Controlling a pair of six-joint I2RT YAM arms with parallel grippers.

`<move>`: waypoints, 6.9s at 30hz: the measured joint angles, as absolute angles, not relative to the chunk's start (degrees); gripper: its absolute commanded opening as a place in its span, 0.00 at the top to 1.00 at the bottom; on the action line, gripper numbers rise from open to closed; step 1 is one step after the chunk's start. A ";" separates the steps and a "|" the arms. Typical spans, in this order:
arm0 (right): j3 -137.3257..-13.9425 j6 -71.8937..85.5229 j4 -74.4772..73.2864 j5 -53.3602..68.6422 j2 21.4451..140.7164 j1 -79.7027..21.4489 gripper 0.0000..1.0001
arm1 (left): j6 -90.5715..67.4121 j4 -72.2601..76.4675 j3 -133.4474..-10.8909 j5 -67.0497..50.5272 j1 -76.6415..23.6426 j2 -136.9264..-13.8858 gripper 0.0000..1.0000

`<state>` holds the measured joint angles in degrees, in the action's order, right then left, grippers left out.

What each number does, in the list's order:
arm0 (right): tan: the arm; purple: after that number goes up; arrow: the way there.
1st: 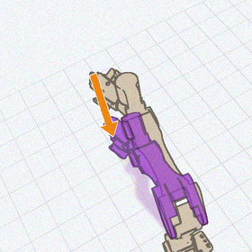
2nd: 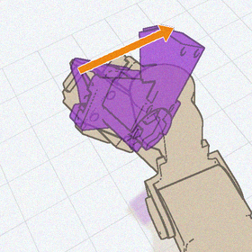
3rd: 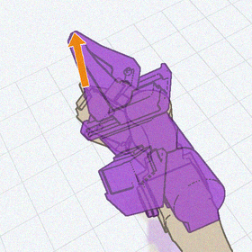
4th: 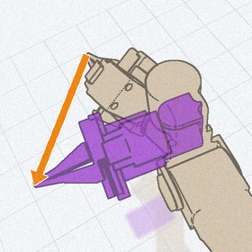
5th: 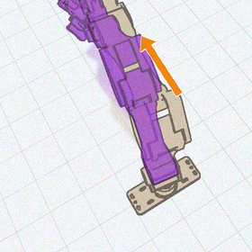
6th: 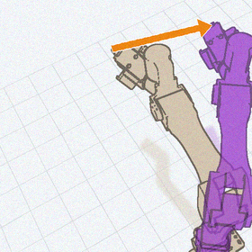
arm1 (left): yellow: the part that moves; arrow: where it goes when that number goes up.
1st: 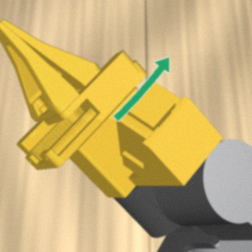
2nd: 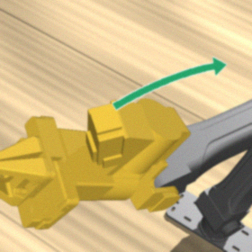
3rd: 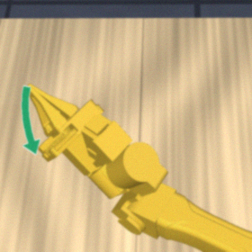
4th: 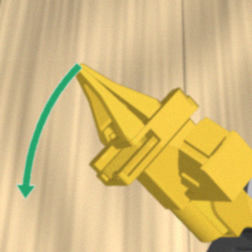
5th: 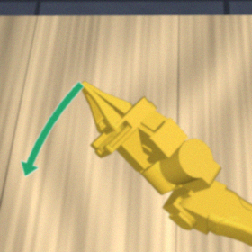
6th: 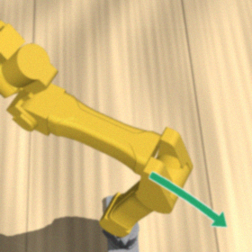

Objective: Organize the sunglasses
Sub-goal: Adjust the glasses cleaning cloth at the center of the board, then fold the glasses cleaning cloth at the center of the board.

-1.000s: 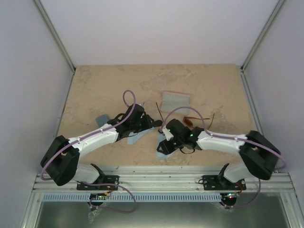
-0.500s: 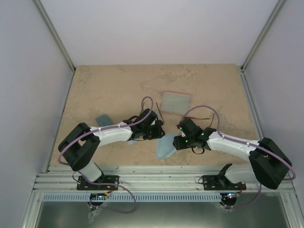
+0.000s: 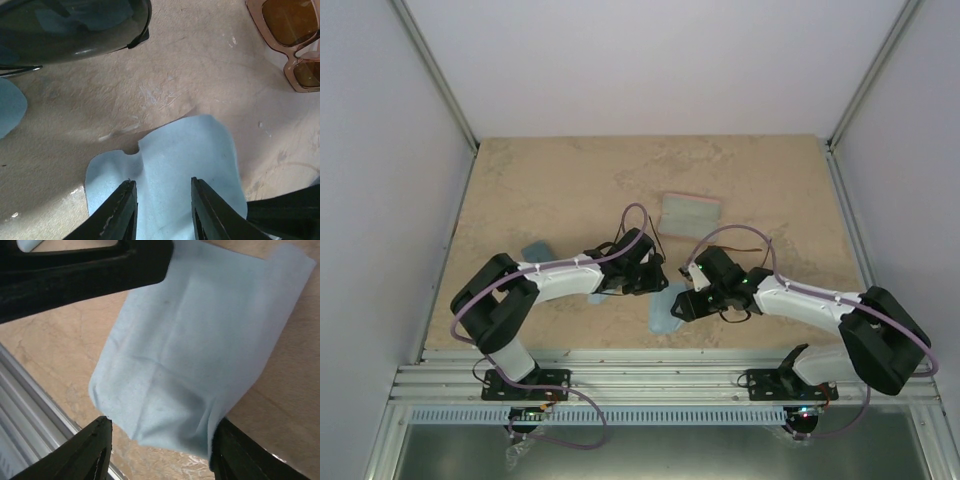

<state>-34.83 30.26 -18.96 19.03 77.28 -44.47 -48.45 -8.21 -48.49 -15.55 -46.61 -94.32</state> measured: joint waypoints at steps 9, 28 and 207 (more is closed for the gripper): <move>-35.51 30.68 -21.71 17.98 79.15 -44.47 0.86 | -48.23 -8.78 -49.01 -14.87 -46.61 -94.65 0.68; -50.13 40.34 -38.02 5.89 86.52 -44.42 1.00 | -47.55 -8.93 -49.34 -12.51 -46.61 -94.32 0.67; -39.05 25.61 -16.91 3.20 80.01 -33.52 0.99 | -48.18 -17.17 -58.41 -8.49 -45.98 -99.15 1.00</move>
<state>-39.05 25.61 -16.91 3.20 80.01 -33.52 -48.18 -17.17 -58.41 -8.49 -45.98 -99.15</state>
